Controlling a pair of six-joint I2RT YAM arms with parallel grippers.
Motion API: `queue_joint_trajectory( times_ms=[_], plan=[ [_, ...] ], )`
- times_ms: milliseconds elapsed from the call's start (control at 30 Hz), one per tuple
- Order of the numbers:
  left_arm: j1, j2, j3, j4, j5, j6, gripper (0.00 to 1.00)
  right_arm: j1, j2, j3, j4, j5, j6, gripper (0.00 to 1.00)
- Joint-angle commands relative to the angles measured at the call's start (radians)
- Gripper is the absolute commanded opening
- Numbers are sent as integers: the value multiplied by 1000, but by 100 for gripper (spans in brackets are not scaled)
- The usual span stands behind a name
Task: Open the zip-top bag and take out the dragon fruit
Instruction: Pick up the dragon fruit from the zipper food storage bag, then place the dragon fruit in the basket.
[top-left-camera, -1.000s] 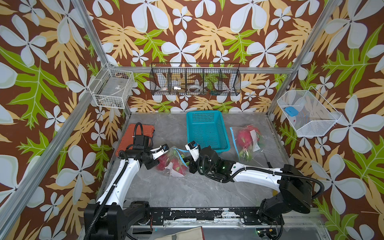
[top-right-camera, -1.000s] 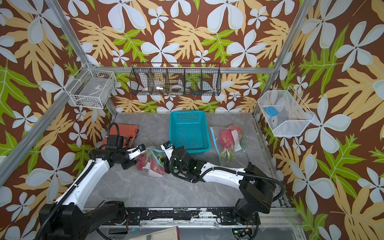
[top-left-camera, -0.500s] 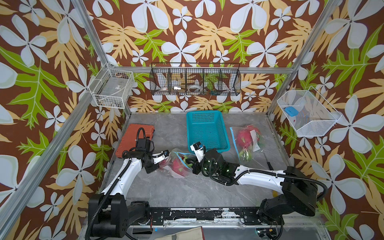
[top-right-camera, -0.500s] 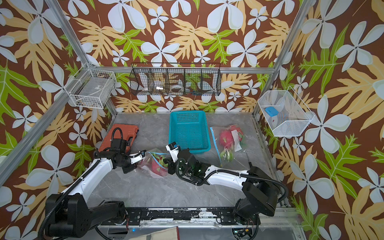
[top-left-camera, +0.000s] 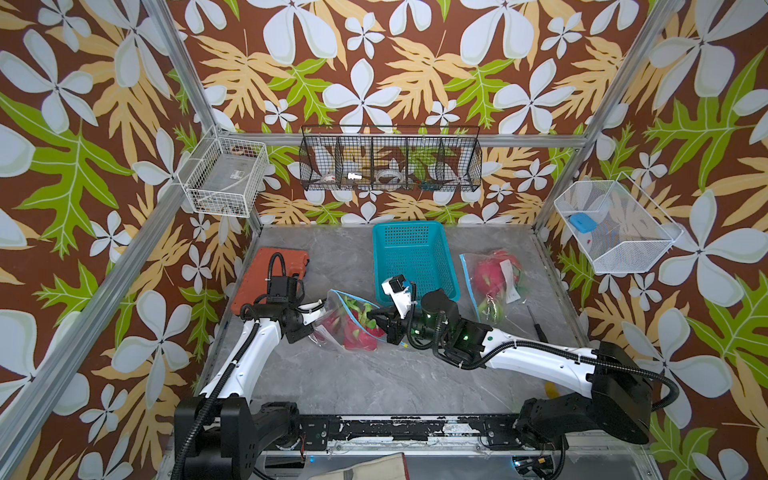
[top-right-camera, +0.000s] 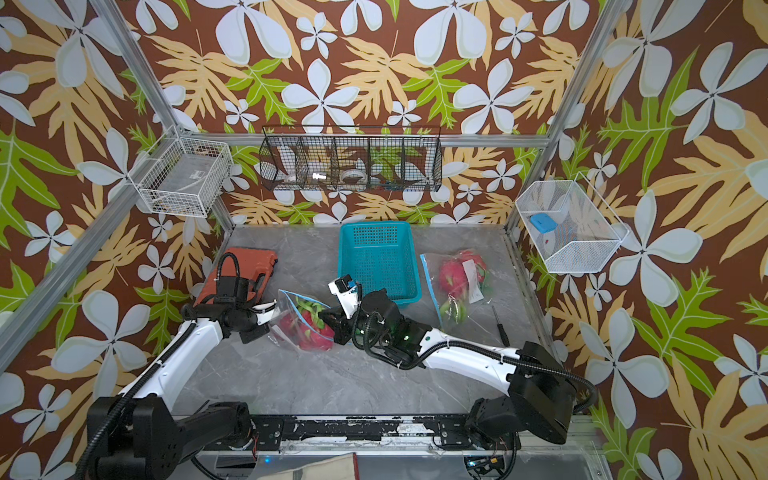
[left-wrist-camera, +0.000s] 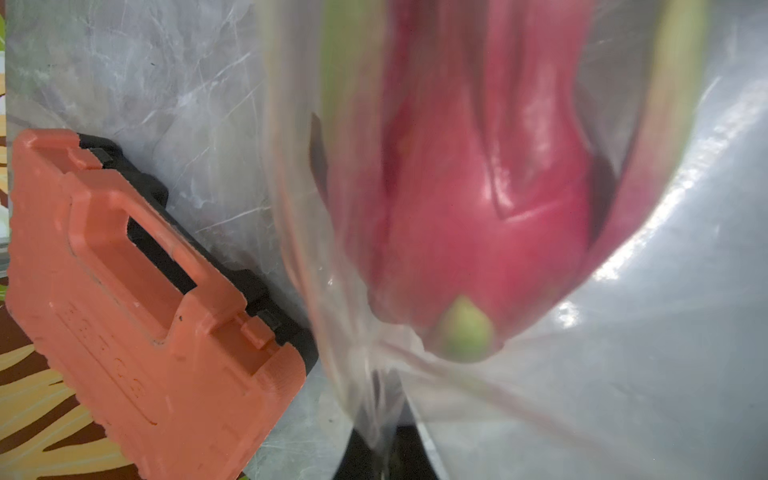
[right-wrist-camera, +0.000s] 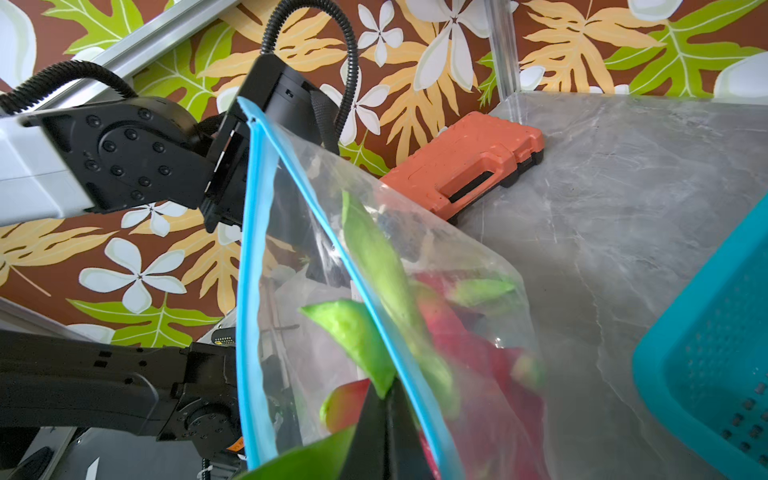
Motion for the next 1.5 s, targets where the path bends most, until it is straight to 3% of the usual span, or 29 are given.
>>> queue_joint_trajectory(
  times_ms=[0, 200, 467, 767, 900, 1000, 1200, 1367, 1467],
  plan=[
    [12, -4, -1, 28, -48, 5, 0, 0, -19, 12, 12, -48, -18, 0],
    [19, -17, -23, 58, -99, 30, 0, -4, -73, 49, -10, -71, -35, 0],
    [20, -17, -9, 88, -128, -4, 0, -74, -81, 75, 87, -277, 54, 0],
    [19, -41, -41, 111, -178, 32, 0, -154, -50, 84, 411, -364, 285, 0],
    [20, -52, -52, 120, -207, 54, 0, -192, -16, 56, 641, -363, 441, 0],
    [19, -61, -77, 140, -234, 81, 0, -210, -10, 37, 725, -314, 473, 0],
    [19, -65, -90, 146, -252, 92, 0, -235, -4, 48, 719, -201, 473, 0],
    [19, -67, -86, 149, -252, 91, 0, -271, 2, 85, 698, -194, 488, 0],
    [19, -71, -84, 146, -246, 87, 0, -275, -18, 123, 580, -191, 416, 0]
  ],
)
